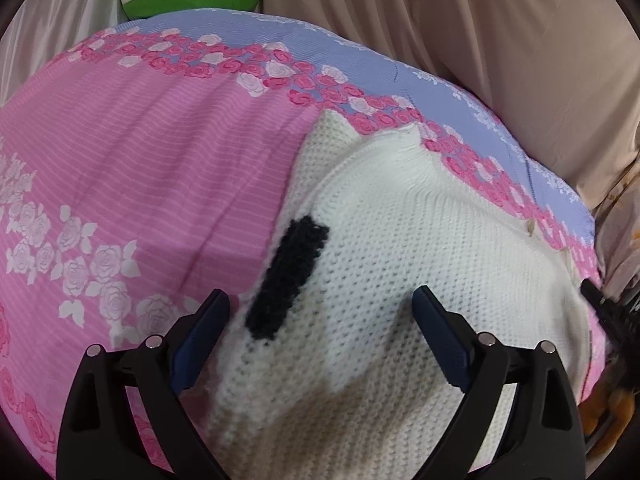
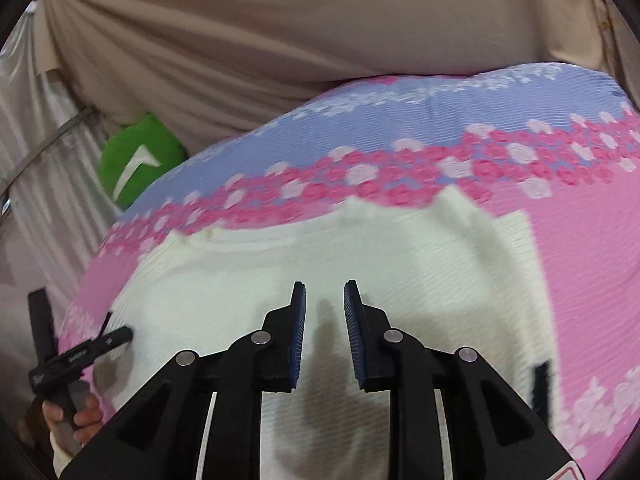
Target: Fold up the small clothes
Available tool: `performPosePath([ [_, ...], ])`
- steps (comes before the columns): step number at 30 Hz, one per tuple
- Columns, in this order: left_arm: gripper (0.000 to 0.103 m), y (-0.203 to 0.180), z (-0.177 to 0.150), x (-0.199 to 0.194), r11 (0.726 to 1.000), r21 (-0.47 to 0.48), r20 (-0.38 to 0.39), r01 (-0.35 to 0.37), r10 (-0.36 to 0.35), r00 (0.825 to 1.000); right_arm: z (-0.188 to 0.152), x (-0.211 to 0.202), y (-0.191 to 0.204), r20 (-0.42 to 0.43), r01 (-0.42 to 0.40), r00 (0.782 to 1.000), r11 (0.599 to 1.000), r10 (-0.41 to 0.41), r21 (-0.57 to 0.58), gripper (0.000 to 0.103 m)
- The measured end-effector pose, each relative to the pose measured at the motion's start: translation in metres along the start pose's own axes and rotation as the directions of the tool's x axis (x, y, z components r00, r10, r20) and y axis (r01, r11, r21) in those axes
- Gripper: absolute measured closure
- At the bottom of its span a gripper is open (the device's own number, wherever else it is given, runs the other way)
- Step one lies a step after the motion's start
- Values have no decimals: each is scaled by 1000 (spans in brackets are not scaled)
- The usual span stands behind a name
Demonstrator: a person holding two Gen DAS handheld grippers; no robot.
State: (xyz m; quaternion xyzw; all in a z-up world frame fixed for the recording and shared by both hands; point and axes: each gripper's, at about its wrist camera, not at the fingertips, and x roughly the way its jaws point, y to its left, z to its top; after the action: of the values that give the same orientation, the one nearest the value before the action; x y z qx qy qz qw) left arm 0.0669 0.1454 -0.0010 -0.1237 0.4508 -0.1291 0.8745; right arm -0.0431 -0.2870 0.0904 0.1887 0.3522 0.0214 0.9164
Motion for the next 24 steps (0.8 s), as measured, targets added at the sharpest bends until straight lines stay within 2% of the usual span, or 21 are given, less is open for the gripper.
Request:
performPosePath([
  [3,18,-5,3,2,999,-6,-13,36,-37,999,-26,20,47,-72,-65,996,992,57,-108,81],
  [5,37,-9,4,1,999,-7,-16,36,-36,999,-39,35,62,-106,-50,994,986,33,-158,80],
  [6,41,-9,4,0,999,-9,-16,35,-35,999,-45,42,68,-95,-19,995,983,1,-185,80],
  [8,70,-10,6,-7,999,-16,-5,37,-37,999,-50,43,71,-51,13,998,974,-25,-227,80],
  [9,75,-12,8,-12,999,-16,3,32,-31,1000,-50,42,70,-46,15,999,974,-26,-228,79],
  [12,78,-23,11,-30,998,-2,35,61,-61,998,-52,40,65,-45,-15,999,979,6,-203,78],
  [17,80,-83,10,-68,986,137,110,98,-113,987,-51,35,57,-44,-49,998,984,42,-169,77],
  [22,80,-157,0,-90,943,295,126,156,-200,972,-55,12,38,-11,-137,991,988,137,-67,66],
  [24,80,-183,-6,-89,922,345,112,177,-228,967,-59,-3,22,23,-137,990,990,138,-17,65],
])
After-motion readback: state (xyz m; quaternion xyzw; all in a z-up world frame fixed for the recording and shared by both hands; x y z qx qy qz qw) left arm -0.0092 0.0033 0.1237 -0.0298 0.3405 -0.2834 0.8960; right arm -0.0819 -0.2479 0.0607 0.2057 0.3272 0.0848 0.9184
